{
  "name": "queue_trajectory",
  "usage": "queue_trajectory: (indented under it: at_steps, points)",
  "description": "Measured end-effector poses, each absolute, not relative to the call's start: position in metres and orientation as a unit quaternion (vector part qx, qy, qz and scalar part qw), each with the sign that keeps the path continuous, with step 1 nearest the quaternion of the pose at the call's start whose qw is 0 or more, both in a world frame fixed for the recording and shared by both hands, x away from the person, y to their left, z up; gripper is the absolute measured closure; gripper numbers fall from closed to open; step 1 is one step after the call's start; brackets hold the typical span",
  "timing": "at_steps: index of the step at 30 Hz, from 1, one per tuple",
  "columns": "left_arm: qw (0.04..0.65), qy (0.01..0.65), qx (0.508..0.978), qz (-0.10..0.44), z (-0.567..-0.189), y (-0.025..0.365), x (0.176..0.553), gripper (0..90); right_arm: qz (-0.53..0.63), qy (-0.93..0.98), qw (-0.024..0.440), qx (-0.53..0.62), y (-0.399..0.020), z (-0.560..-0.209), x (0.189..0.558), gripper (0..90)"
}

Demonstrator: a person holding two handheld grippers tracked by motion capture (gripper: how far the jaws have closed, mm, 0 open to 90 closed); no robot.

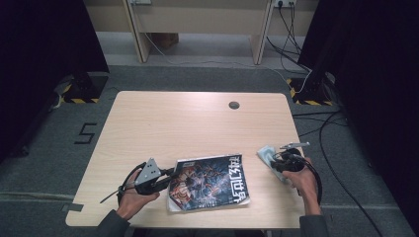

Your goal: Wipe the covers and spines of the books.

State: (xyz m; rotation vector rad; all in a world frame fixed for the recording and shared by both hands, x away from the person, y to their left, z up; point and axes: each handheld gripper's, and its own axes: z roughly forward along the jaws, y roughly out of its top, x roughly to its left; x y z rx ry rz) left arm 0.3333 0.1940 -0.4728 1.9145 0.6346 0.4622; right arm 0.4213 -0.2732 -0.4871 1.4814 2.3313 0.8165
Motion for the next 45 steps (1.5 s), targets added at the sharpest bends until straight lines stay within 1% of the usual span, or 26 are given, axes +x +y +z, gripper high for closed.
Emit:
queue_trajectory:
  at_steps: [5, 10, 13, 17, 23, 28, 31, 34, 39, 42, 45]
  points:
    - [0.510, 0.261, 0.796, 0.193, -0.473, 0.192, 0.334, 82.3, 0.332, 0.802, 0.139, 0.477, -0.252, -0.466, 0.418, 78.2]
    - [0.508, 0.254, 0.799, 0.198, -0.473, 0.190, 0.332, 82.2, 0.392, 0.807, 0.116, 0.425, -0.209, -0.446, 0.418, 78.1]
    - [0.510, 0.252, 0.797, 0.201, -0.472, 0.190, 0.330, 82.3, 0.400, 0.821, 0.100, 0.395, -0.183, -0.443, 0.420, 78.0]
    - [0.511, 0.245, 0.798, 0.204, -0.472, 0.189, 0.329, 82.3, 0.384, 0.834, 0.102, 0.382, -0.159, -0.447, 0.424, 77.3]
    - [0.509, 0.238, 0.801, 0.207, -0.471, 0.188, 0.329, 82.3, 0.378, 0.836, 0.099, 0.386, -0.150, -0.456, 0.430, 76.9]
    - [0.509, 0.234, 0.802, 0.209, -0.470, 0.187, 0.327, 82.3, 0.388, 0.839, 0.088, 0.372, -0.142, -0.453, 0.426, 77.6]
    - [0.509, 0.235, 0.801, 0.209, -0.471, 0.187, 0.327, 82.2, 0.400, 0.841, 0.079, 0.357, -0.132, -0.448, 0.422, 77.8]
    - [0.509, 0.235, 0.801, 0.210, -0.471, 0.187, 0.328, 82.0, 0.425, 0.839, 0.054, 0.337, -0.119, -0.442, 0.415, 77.8]
    - [0.511, 0.235, 0.800, 0.208, -0.472, 0.188, 0.328, 81.9, 0.422, 0.849, 0.065, 0.311, -0.104, -0.433, 0.407, 77.7]
    - [0.510, 0.235, 0.801, 0.208, -0.472, 0.188, 0.328, 81.7, 0.426, 0.845, 0.057, 0.317, -0.108, -0.435, 0.410, 77.7]
    - [0.510, 0.236, 0.801, 0.206, -0.472, 0.189, 0.329, 81.6, 0.409, 0.846, 0.067, 0.336, -0.116, -0.439, 0.414, 77.7]
